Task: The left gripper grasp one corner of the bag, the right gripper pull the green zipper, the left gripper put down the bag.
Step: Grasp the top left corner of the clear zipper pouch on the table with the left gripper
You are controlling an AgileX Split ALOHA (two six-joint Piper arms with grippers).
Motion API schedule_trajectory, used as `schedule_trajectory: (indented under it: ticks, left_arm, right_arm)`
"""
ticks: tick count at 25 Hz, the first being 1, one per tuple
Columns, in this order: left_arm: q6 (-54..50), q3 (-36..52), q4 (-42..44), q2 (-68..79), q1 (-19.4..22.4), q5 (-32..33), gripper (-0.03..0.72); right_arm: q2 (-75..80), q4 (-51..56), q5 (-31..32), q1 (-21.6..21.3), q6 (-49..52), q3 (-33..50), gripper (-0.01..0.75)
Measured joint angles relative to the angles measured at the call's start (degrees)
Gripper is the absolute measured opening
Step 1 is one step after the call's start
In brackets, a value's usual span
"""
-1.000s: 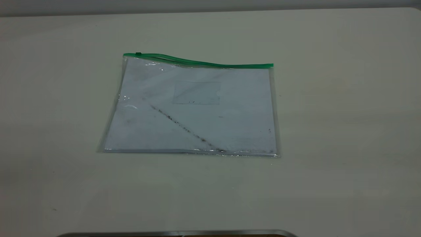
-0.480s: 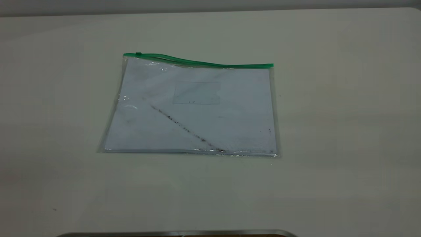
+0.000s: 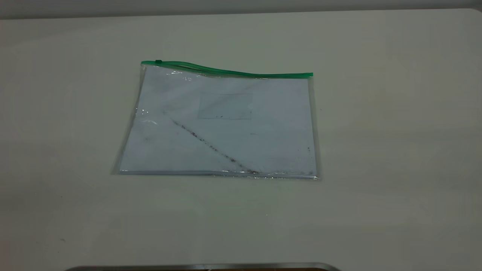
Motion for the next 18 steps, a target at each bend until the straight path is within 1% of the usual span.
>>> schedule_trajectory:
  ticks: [7,11,16,18]
  left_arm:
    - [0.0,0.0,0.0,0.0,0.0,0.0,0.588]
    - [0.0,0.0,0.0,0.9,0.0,0.0,0.588]
    - [-0.5,-0.1,0.0,9.1,0.0,-0.3,0.588]
    - [-0.5,-1.1,-0.1,14.0,0.0,-2.2,0.588]
  right_arm:
    - [0.0,0.2,0.0,0.0,0.0,0.0,0.449]
    - [0.0,2.2,0.0,0.0,0.0,0.0,0.449]
    - [0.8,6.7,-1.4,0.0,0.2,-1.1,0.449]
    - [3.8,8.2,-2.4,0.0,0.2,-3.0,0.449]
